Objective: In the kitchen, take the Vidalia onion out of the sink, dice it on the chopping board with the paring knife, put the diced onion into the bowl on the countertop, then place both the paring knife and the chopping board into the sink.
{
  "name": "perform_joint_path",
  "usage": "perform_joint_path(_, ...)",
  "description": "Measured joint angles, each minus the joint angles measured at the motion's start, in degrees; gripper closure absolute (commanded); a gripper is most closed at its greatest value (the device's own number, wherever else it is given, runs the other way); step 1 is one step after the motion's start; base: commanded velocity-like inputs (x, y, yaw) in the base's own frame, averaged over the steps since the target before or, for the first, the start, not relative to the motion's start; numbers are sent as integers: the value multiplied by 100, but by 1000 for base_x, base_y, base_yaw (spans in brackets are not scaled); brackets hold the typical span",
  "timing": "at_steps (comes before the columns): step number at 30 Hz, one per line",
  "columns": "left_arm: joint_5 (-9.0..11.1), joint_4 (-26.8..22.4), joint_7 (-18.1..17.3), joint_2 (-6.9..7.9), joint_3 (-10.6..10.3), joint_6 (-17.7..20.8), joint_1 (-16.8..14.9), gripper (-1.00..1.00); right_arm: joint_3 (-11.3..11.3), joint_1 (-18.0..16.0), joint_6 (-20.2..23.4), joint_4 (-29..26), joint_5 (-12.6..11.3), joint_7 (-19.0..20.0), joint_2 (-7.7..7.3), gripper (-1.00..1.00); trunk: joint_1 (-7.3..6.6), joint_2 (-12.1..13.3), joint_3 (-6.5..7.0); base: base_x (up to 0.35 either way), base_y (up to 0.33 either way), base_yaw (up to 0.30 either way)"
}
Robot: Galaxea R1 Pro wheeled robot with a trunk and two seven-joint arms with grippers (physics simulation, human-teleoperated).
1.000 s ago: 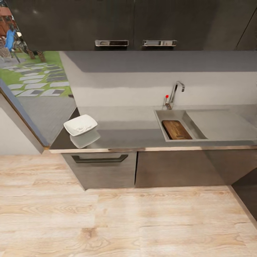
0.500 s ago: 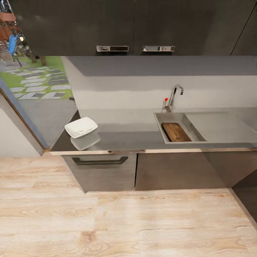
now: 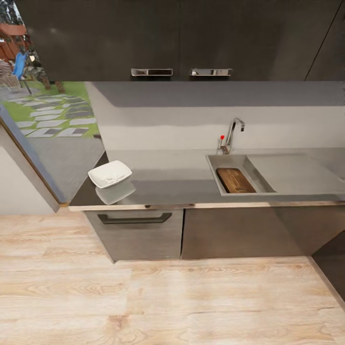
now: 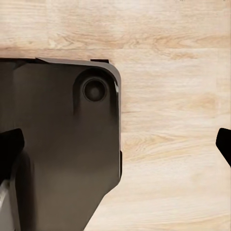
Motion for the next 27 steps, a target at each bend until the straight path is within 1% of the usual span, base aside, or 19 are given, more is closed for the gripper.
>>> perform_joint_path(27,0,0,0,0,0,0,0,-100,-18,0,-9,-17,-24,8,2,-100,0,0,253,0,0,0)
